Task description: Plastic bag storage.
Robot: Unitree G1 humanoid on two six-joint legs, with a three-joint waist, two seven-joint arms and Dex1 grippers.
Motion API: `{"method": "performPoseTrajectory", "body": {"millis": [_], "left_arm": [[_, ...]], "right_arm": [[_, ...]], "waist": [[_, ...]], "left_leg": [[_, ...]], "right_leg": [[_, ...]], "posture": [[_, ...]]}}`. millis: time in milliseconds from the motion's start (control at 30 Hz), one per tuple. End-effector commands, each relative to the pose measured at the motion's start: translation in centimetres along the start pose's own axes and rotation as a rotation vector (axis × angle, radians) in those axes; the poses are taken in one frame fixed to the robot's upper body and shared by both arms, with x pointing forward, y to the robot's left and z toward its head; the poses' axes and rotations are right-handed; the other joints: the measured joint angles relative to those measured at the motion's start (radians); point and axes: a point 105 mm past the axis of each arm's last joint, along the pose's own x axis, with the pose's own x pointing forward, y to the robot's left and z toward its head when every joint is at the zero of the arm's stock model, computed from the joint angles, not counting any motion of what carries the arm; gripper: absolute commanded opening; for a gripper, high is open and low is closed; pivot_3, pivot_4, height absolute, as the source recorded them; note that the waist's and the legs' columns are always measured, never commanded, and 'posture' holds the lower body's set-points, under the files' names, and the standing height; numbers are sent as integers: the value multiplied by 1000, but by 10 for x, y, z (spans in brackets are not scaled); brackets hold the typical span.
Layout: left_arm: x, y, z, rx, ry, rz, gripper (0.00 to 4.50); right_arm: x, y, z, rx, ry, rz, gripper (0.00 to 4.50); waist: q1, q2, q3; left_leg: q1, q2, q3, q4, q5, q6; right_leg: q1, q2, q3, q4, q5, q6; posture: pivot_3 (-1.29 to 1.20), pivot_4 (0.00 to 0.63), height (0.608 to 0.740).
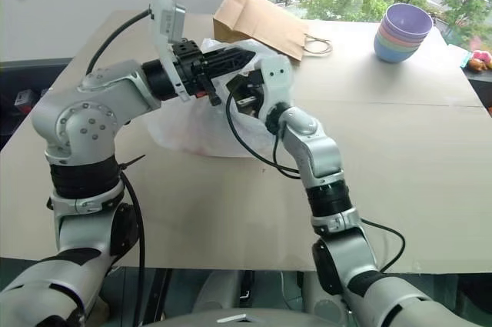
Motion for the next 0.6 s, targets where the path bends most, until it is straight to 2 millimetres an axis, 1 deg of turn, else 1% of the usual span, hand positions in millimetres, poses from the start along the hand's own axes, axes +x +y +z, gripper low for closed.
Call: {"method": "performPoseTrajectory", "body": {"millis": [33, 100, 133, 167, 200, 233, 300, 333, 400, 433, 467, 500, 567, 600], "left_arm": [[-6, 5, 2, 13, -5, 68, 0], [-10, 10, 0, 5, 1, 97, 0], [-12, 13, -2, 0, 2, 115, 0], [-13, 14, -3, -3, 4, 126, 0], [-14, 17, -4, -7, 4, 143, 0], [-15, 19, -6, -12, 5, 154, 0], [-16, 23, -11, -11, 18, 176, 0], [-17, 24, -12, -12, 19, 180, 0], [-17, 26, -12, -15, -6, 188, 0], [-17, 27, -11, -2, -23, 190, 0], [-17, 27, -12, -8, -26, 186, 0], [-17, 27, -13, -17, -28, 180, 0], [-17, 26, -14, -20, -25, 167, 0], [-16, 25, -14, -23, -27, 160, 0]], "right_arm": [[16, 50, 8, 55, -48, 242, 1134], [18, 50, 1, -19, -22, 220, 2151], [16, 49, -2, -23, -13, 212, 2598], [15, 48, -4, -19, -9, 209, 2598], [9, 55, -6, 14, 2, 280, 2598], [2, 60, -6, 36, 5, 332, 3329], [-5, 57, -7, -46, 21, 304, 3961], [-9, 53, -6, -88, 20, 277, 4472], [-23, 45, -4, -158, 32, 273, 4472], [-33, 39, 0, -181, 33, 271, 4472], [-45, 38, 4, -218, 33, 289, 4472], [-56, 33, 10, -261, 30, 265, 4472], [-69, 11, 20, -415, 37, 110, 4472], [-75, 4, 23, -488, 54, 70, 4472]], "waist": [[-3, 0, 0], [-7, 0, 0], [-10, 0, 0], [-13, 0, 0], [-16, 0, 0], [-17, 0, 0], [-17, 0, 0], [-19, 0, 0], [-17, 0, 0], [-16, 0, 0], [-12, 0, 0], [-6, 0, 0], [-4, 0, 0], [-3, 0, 0]], "left_leg": [[0, 0, 0, 0, 0, 0], [0, 0, 0, -1, 0, 0], [0, 0, 0, -1, 0, 0], [1, 0, 0, -2, 0, 0], [1, 0, 0, -2, 1, -1], [1, 0, 0, -2, 1, -2], [1, 0, -1, -2, 1, -2], [1, 0, -1, -2, 1, -2], [1, 0, -1, -2, 1, -2], [1, 0, -1, -2, 1, -2], [1, 0, -1, -1, 1, -2], [1, -1, -1, -1, 1, -2], [1, -1, -1, -1, 1, -2], [1, -1, -1, -1, 1, -2]], "right_leg": [[0, 0, 0, 0, 0, 0], [-1, 0, 0, 1, 0, 0], [-1, 1, 0, 1, 0, 0], [-2, 1, 0, 3, 0, -1], [-2, 1, 0, 4, 0, -1], [-3, 1, 0, 4, 0, -1], [-3, 1, 0, 5, 0, -1], [-3, 1, 0, 6, 0, -1], [-3, 1, 0, 6, 0, -1], [-3, 1, 0, 6, 0, -1], [-2, 0, 0, 6, 0, -1], [-2, 0, 0, 6, 0, -1], [-3, 0, 0, 5, 0, -1], [-3, 0, 0, 5, 0, -1]], "posture": [[0, 150, 740], [0, 150, 740], [0, 150, 740], [0, 150, 740], [0, 150, 740], [0, 150, 740], [0, 150, 740], [0, 150, 740], [0, 150, 740], [0, 150, 740], [0, 150, 740], [0, 150, 740], [0, 150, 740], [0, 150, 740]]}}
